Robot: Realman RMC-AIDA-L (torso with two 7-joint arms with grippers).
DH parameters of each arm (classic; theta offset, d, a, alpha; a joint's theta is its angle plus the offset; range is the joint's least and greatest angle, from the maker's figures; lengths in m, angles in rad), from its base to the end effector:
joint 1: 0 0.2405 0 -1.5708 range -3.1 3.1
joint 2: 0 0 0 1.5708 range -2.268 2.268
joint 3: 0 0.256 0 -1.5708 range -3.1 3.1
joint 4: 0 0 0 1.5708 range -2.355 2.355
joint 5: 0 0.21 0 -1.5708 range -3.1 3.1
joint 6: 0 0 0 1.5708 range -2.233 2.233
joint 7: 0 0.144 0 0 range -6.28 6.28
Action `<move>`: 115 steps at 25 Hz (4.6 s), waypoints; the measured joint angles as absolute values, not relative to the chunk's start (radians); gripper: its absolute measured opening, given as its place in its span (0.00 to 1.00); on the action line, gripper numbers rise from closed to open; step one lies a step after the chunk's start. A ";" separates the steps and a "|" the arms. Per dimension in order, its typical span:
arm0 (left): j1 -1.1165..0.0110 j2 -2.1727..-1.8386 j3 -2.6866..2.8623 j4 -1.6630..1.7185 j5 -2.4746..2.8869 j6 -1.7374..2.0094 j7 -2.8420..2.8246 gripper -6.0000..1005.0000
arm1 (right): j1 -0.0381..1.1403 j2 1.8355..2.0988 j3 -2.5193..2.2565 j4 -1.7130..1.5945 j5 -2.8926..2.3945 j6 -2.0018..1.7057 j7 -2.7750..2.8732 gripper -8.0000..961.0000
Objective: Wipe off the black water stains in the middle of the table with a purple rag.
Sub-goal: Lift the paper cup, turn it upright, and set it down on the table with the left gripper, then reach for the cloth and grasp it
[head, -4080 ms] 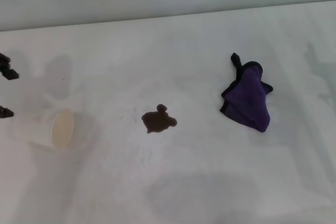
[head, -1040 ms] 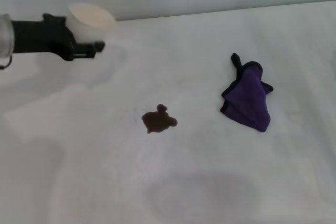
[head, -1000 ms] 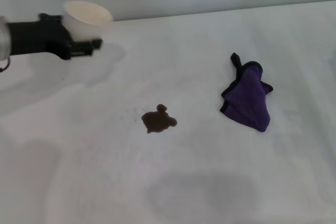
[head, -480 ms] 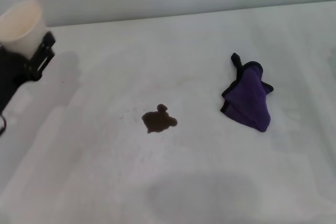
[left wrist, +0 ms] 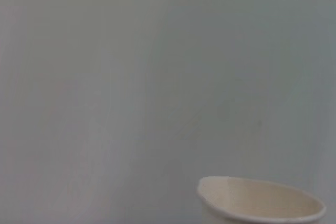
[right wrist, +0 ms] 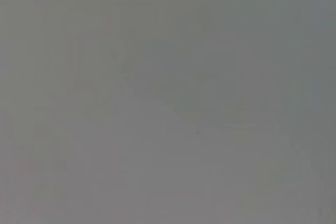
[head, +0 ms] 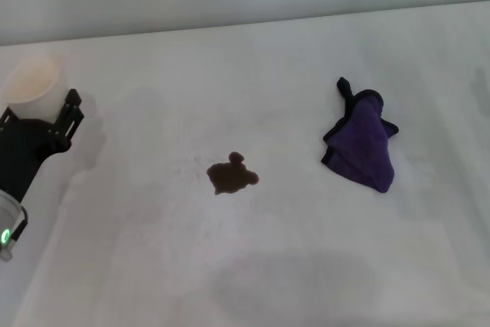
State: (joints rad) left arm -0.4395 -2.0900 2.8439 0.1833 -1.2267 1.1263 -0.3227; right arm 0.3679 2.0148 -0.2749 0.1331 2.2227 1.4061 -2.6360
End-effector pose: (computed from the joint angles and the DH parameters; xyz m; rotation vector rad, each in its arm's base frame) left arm -0.3199 0.3097 -0.0610 -1.7746 -0.7534 -0.7724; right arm 0.3848 0.2806 0.0458 -1.2019 0.7819 0.9404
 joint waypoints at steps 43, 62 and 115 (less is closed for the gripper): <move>-0.408 -2.089 2.845 0.215 -1.101 0.954 -0.306 0.67 | 0.336 2.016 -0.332 0.150 2.223 1.429 -2.623 0.87; -0.251 -2.086 2.843 0.293 -1.079 1.041 -0.286 0.89 | 0.339 2.016 -0.336 0.146 2.223 1.433 -2.622 0.87; -0.367 -2.074 2.830 0.048 -1.393 1.252 -0.428 0.88 | 0.358 2.012 -1.388 -1.313 0.652 1.207 -0.498 0.81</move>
